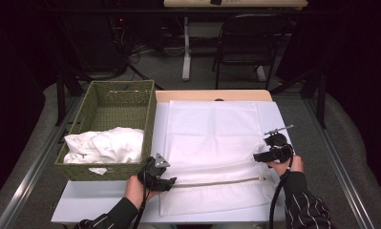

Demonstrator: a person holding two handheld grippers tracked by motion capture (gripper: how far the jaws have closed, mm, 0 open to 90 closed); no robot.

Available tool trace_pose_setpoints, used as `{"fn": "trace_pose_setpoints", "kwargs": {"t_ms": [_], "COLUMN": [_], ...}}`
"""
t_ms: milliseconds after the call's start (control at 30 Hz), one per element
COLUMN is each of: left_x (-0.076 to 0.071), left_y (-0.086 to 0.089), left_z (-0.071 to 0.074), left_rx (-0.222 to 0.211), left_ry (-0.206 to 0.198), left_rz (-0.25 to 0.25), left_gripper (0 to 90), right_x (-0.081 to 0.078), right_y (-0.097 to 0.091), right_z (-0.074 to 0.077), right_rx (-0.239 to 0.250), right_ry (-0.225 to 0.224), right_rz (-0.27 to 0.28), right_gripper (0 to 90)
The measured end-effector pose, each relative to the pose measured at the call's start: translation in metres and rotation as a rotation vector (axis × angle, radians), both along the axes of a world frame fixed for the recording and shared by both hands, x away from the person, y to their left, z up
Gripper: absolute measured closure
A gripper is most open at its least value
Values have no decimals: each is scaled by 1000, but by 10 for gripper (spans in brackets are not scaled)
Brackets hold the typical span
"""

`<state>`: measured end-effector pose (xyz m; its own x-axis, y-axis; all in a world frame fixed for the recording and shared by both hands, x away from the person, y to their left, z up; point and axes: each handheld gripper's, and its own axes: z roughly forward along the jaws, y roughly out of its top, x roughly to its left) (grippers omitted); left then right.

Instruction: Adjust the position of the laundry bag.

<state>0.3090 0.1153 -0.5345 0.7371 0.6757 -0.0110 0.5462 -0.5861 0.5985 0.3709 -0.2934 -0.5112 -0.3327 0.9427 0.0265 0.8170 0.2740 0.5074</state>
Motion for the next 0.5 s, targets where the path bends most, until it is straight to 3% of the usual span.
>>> {"fn": "trace_pose_setpoints", "kwargs": {"t_ms": [233,333,500], "left_x": [-14,-20,-25], "left_y": [0,-2,-5], "left_z": [15,19,21], "left_rx": [-53,-52,-59], "left_ry": [7,-1,0], "left_rz": [-92,-123,-161], "left_gripper": [208,154,126], "right_x": [-22,-31,-46], "right_y": [-8,-7,-4], "right_z": [10,11,16], "right_rx": [29,32,49], "right_ry": [-35,-36,-60], "right_rz": [33,49,79], "right_gripper": [128,88,37]}}
